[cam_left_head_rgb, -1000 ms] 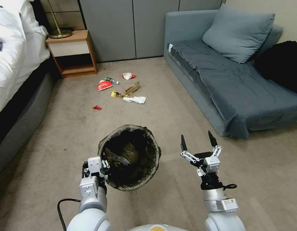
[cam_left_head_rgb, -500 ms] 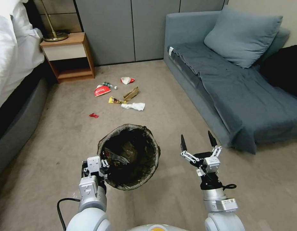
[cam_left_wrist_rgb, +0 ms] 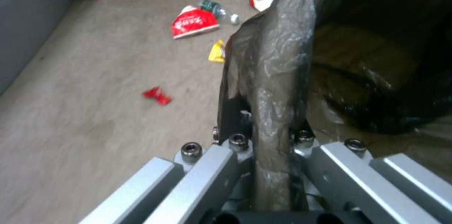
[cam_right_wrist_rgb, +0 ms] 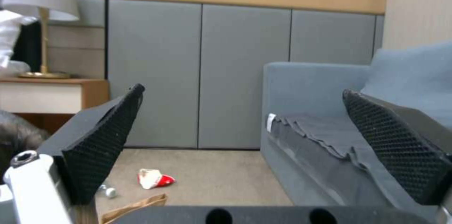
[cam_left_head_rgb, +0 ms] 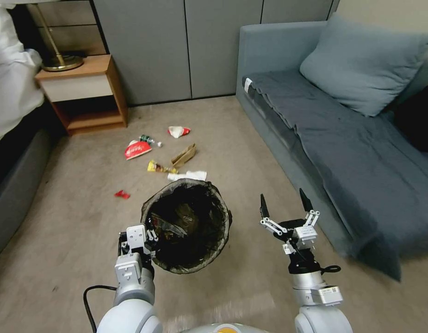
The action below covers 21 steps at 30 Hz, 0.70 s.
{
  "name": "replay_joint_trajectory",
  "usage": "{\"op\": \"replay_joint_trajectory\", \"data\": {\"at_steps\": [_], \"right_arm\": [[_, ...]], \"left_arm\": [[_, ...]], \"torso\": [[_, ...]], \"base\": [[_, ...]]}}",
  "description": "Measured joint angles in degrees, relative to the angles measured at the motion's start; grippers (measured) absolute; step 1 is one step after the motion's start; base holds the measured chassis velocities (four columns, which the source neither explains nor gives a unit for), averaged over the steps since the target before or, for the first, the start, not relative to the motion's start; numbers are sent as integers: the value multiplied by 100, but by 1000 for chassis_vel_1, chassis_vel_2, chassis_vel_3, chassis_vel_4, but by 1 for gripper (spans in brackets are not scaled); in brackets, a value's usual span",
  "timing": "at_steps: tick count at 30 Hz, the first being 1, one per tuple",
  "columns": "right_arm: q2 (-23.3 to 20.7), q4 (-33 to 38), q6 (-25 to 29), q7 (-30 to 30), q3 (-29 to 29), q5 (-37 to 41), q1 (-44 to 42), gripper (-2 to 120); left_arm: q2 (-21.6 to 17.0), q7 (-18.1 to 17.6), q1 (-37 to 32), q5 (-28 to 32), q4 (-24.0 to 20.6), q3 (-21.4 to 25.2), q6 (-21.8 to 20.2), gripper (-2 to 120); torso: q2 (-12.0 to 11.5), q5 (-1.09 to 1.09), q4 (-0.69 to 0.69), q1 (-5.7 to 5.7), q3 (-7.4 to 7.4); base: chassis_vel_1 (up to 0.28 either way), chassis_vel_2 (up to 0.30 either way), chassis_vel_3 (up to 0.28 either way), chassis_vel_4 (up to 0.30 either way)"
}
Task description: Pick up the trash bin, then pick up the garbage from the floor and place it into the trash bin.
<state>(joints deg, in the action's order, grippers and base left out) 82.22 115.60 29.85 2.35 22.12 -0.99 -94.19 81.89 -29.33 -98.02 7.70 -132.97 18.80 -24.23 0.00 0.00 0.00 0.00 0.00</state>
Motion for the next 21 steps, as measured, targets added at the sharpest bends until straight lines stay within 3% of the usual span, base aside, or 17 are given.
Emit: {"op": "replay_joint_trajectory", "data": {"at_steps": [13, 21], "right_arm": [[8, -7, 21, -22, -21, -24, -3, 100], [13, -30, 132, -30, -65, -26, 40, 100]], "left_arm": [[-3, 1, 19, 0, 11, -1, -5, 0], [-3, -7, 14, 62, 9, -5, -7, 0]], "torso": [[0, -2, 0, 0, -1], [0, 1, 3, 2, 2]], "base": [[-353, 361, 351, -358], [-244, 282, 253, -286]]}}
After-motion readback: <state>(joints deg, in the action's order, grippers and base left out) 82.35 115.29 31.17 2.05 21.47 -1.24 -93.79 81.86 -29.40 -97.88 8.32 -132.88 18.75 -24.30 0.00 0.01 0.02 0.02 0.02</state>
